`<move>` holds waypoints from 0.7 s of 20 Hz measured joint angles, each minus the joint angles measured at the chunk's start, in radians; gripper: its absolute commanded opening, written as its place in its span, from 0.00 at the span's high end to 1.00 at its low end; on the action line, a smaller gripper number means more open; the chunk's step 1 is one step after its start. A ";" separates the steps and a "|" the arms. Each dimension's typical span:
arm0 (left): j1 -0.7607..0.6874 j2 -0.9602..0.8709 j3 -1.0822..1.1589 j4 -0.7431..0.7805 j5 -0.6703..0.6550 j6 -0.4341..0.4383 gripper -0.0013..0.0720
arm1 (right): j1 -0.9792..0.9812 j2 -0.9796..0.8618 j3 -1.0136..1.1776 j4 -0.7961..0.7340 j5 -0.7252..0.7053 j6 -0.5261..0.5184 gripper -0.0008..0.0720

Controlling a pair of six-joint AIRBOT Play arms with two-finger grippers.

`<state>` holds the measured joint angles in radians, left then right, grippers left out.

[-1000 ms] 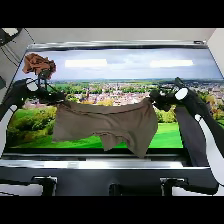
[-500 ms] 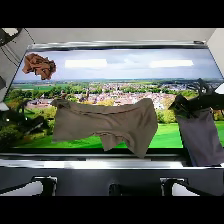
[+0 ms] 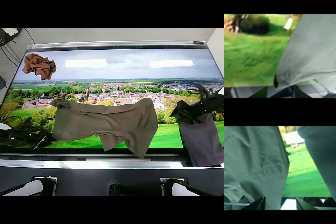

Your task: Fold the shirts.

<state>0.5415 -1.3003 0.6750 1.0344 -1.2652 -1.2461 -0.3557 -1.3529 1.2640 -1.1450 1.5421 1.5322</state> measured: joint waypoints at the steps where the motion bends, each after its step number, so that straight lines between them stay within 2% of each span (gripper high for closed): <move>1: -0.001 0.000 -0.004 -0.013 0.022 0.001 0.57 | -0.001 0.000 0.000 0.000 0.010 -0.001 0.37; 3: -0.001 -0.001 -0.010 -0.032 0.055 0.001 0.73 | -0.001 0.000 0.000 -0.002 0.024 -0.003 0.36; 4: -0.002 -0.001 -0.012 -0.039 0.072 0.000 0.76 | -0.001 0.000 0.000 -0.003 0.031 -0.003 0.36; 5: -0.003 -0.001 -0.014 -0.042 0.079 -0.003 0.90 | -0.001 0.000 0.000 -0.004 0.034 -0.003 0.36; 6: -0.003 -0.001 -0.014 -0.043 0.095 -0.003 0.94 | -0.001 0.000 -0.004 -0.007 0.035 -0.003 0.36; 10: -0.003 -0.001 -0.016 -0.054 0.102 -0.008 0.94 | 0.027 0.000 -0.097 -0.014 -0.013 -0.002 0.37; 11: -0.003 -0.001 -0.015 -0.054 0.102 -0.008 0.94 | 0.050 0.000 -0.138 -0.013 -0.046 -0.002 0.41; 14: -0.003 0.004 -0.013 -0.054 0.098 0.003 0.94 | 0.130 -0.005 -0.251 -0.016 -0.223 -0.002 0.45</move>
<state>0.5381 -1.2964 0.6621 0.9802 -1.1671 -1.2434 -0.2256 -1.3579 1.0134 -1.1606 1.3190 1.5307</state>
